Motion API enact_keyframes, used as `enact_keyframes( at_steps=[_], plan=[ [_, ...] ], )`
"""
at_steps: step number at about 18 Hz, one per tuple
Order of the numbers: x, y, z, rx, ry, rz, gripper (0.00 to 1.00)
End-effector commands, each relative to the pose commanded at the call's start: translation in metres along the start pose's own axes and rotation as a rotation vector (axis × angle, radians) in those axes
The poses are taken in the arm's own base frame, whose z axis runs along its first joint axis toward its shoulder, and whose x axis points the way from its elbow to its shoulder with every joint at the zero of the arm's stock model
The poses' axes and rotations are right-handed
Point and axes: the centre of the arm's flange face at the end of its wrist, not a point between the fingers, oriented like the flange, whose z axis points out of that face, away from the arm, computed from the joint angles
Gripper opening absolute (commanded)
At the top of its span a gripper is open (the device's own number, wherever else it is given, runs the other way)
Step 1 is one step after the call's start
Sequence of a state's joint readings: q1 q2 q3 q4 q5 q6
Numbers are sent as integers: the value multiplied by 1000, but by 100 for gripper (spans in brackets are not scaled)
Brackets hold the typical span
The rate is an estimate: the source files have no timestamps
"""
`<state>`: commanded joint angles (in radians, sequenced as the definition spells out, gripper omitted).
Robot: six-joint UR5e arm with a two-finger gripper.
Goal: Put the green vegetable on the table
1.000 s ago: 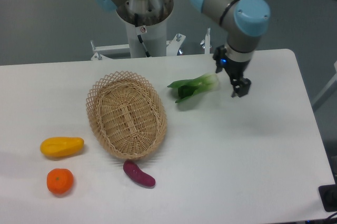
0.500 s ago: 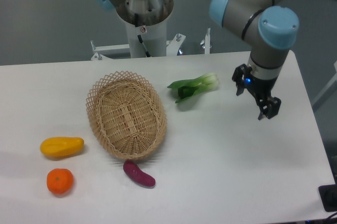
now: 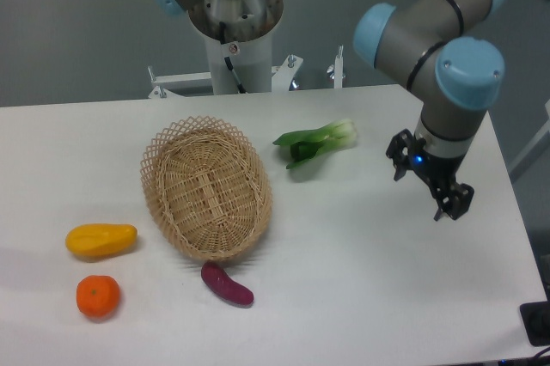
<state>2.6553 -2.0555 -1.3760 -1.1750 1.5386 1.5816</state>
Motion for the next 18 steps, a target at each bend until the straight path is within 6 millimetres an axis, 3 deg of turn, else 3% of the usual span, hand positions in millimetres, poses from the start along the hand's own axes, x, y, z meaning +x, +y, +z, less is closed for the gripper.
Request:
enact_keyframes(
  at_steps=[18],
  plan=[
    [0,-2,10,-1,14,-13,100]
  ],
)
